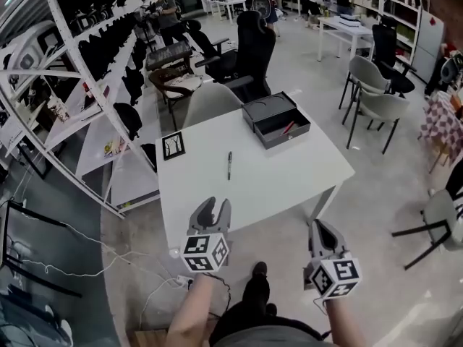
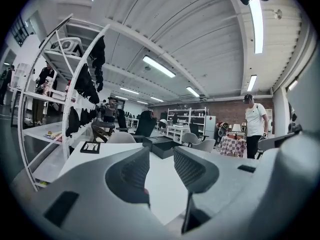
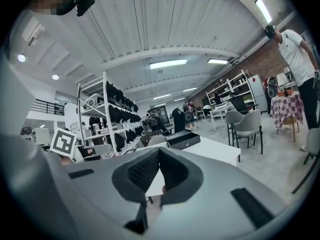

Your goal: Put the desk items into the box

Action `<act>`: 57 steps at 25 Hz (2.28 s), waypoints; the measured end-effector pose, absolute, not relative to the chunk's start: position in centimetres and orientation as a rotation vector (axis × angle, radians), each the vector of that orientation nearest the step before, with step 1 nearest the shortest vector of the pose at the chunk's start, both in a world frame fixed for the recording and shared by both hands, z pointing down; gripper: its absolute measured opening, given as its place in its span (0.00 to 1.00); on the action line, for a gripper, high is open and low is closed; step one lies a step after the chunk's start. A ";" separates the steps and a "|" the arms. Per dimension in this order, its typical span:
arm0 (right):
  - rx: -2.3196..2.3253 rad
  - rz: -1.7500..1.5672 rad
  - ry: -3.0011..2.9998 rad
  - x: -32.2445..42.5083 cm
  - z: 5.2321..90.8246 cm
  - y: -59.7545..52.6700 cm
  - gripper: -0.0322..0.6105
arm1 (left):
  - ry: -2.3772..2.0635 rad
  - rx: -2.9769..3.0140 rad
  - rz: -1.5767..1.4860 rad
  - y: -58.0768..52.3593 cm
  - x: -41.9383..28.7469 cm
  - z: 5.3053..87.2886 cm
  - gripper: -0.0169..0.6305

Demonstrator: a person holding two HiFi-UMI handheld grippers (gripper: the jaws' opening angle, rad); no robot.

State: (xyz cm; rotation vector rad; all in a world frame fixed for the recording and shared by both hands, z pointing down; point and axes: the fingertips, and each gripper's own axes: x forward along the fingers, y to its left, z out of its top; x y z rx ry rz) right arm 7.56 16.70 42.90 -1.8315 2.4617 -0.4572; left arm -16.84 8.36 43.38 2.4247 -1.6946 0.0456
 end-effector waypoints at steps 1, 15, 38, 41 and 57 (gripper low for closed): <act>-1.834 -0.456 2.461 7.5 42.9 16.0 0.05 | -1.695 2.425 0.044 7.6 -16.8 43.4 0.24; -1.885 -0.462 2.426 6.4 42.4 4.5 0.05 | -1.657 2.411 0.072 -4.0 -17.9 44.9 0.24; -1.893 -0.443 2.440 4.3 41.7 -4.7 0.05 | -1.585 2.358 0.140 -12.0 -18.8 48.7 0.24; -1.873 -0.452 2.458 4.3 41.8 -5.5 0.05 | -1.588 2.331 0.167 -12.3 -18.7 49.5 0.24; -1.680 -0.525 2.599 5.7 43.1 -12.8 0.05 | -1.656 2.118 0.388 -14.7 -18.2 56.0 0.24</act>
